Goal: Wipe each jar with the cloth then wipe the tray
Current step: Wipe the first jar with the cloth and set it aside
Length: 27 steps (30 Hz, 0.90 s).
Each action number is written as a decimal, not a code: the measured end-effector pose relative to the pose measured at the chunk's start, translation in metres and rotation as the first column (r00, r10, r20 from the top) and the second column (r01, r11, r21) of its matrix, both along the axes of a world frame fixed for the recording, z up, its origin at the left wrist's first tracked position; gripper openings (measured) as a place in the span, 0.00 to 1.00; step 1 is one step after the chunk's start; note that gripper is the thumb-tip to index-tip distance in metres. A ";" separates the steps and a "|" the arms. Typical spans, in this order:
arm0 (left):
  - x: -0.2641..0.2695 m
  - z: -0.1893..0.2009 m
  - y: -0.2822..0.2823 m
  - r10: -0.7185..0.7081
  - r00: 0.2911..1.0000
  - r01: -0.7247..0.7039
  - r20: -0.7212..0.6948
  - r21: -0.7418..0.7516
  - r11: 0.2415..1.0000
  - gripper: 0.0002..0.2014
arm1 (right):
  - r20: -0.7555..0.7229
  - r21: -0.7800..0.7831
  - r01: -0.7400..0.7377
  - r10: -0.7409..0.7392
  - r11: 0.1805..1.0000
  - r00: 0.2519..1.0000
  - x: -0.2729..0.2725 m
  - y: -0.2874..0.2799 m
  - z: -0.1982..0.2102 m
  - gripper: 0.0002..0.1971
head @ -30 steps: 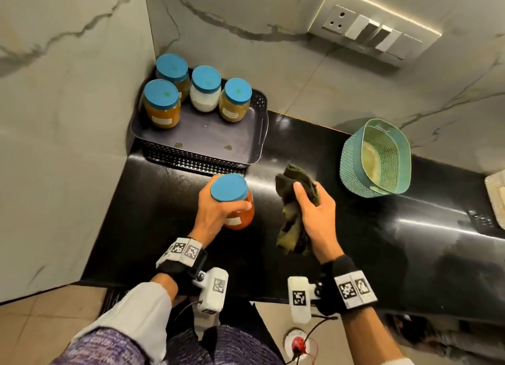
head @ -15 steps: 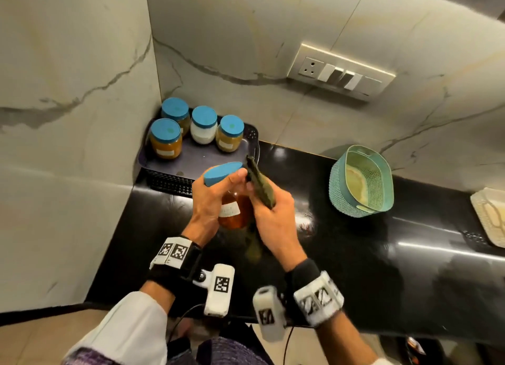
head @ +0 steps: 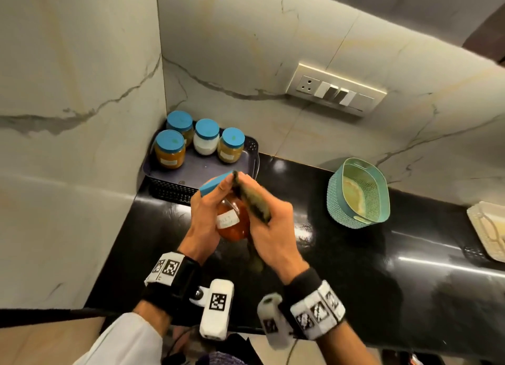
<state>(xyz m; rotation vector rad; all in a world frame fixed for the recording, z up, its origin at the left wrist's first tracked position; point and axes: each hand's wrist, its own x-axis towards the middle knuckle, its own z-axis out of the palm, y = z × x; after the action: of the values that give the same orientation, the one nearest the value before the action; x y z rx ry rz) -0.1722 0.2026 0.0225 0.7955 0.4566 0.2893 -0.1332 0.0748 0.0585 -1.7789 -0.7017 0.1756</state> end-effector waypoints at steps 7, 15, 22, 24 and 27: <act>-0.001 0.009 0.002 0.055 0.998 -0.055 -0.014 0.010 0.998 0.38 | 0.071 -0.027 -0.027 0.029 0.999 0.997 -0.029 0.002 0.006 0.34; 0.001 0.012 0.003 0.078 0.996 -0.078 -0.040 -0.001 0.997 0.46 | 0.017 -0.015 -0.043 0.044 0.999 0.999 -0.015 0.004 0.018 0.31; -0.001 0.017 0.000 0.076 0.993 -0.073 -0.088 0.034 0.997 0.30 | -0.191 0.000 0.066 -0.064 0.998 0.979 0.015 0.005 0.016 0.11; 0.001 0.021 0.004 0.072 0.995 -0.069 -0.064 0.049 0.996 0.29 | -0.117 -0.004 0.054 -0.054 0.999 0.992 0.002 0.003 0.016 0.13; 0.001 0.022 0.006 0.089 0.995 -0.088 -0.052 0.022 0.996 0.36 | 0.068 0.021 0.007 -0.008 1.000 0.998 -0.030 -0.003 0.011 0.28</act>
<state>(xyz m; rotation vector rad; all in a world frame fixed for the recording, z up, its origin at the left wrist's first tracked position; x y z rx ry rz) -0.1713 0.2084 0.0450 0.8051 0.5407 0.3565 -0.1636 0.0714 0.0692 -1.7742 -0.7430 0.1028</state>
